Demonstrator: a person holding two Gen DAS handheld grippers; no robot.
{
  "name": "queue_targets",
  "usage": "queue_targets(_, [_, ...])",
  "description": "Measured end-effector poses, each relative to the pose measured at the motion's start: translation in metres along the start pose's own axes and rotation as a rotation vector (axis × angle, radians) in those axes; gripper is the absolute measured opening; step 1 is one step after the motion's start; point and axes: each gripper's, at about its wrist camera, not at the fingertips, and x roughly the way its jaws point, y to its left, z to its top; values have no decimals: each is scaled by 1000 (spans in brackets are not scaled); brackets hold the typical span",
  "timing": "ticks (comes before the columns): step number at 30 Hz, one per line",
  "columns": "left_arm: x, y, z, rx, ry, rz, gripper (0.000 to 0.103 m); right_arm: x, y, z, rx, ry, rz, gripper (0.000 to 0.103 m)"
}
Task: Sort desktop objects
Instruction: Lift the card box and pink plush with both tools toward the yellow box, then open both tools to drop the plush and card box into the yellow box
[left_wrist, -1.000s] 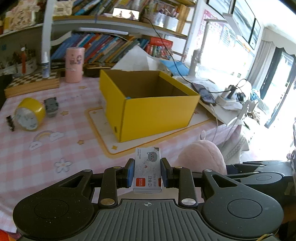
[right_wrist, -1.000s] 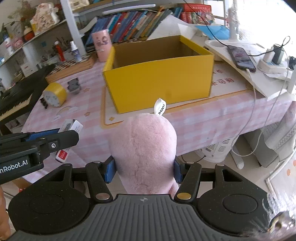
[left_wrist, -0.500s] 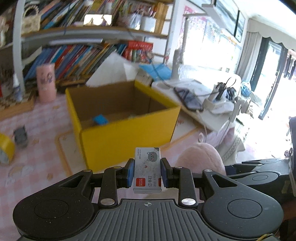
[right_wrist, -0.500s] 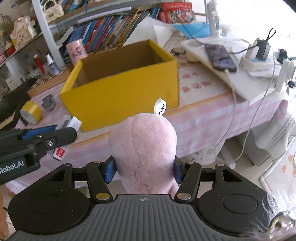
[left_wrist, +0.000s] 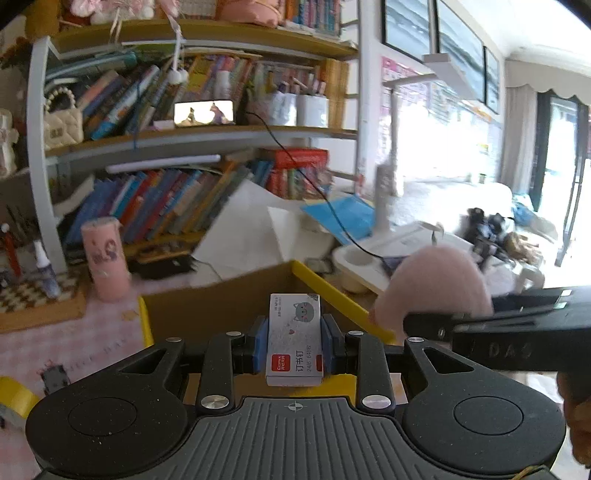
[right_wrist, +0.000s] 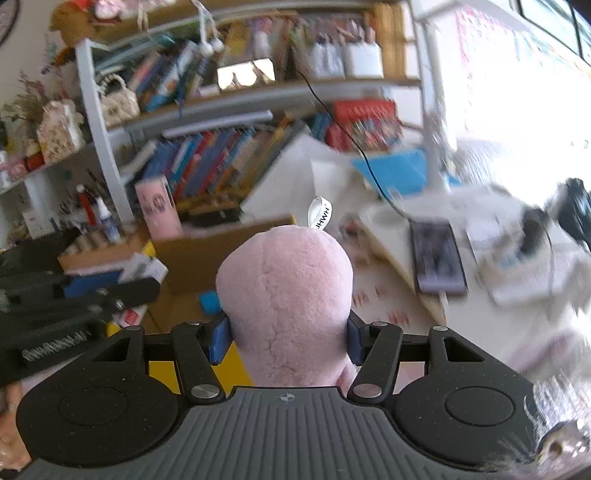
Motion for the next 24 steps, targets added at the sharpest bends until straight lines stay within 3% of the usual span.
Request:
queue_targets(5, [29, 4, 1, 14, 23, 76, 28, 23, 1, 29, -52, -50, 55, 56])
queue_targets(12, [74, 7, -14, 11, 155, 123, 29, 80, 14, 55, -150, -23, 130, 56])
queue_targets(20, [100, 15, -28, -26, 304, 120, 29, 152, 34, 58, -261, 180, 234, 56])
queue_targets(24, [103, 19, -27, -55, 323, 106, 29, 185, 47, 49, -330, 309, 264, 56])
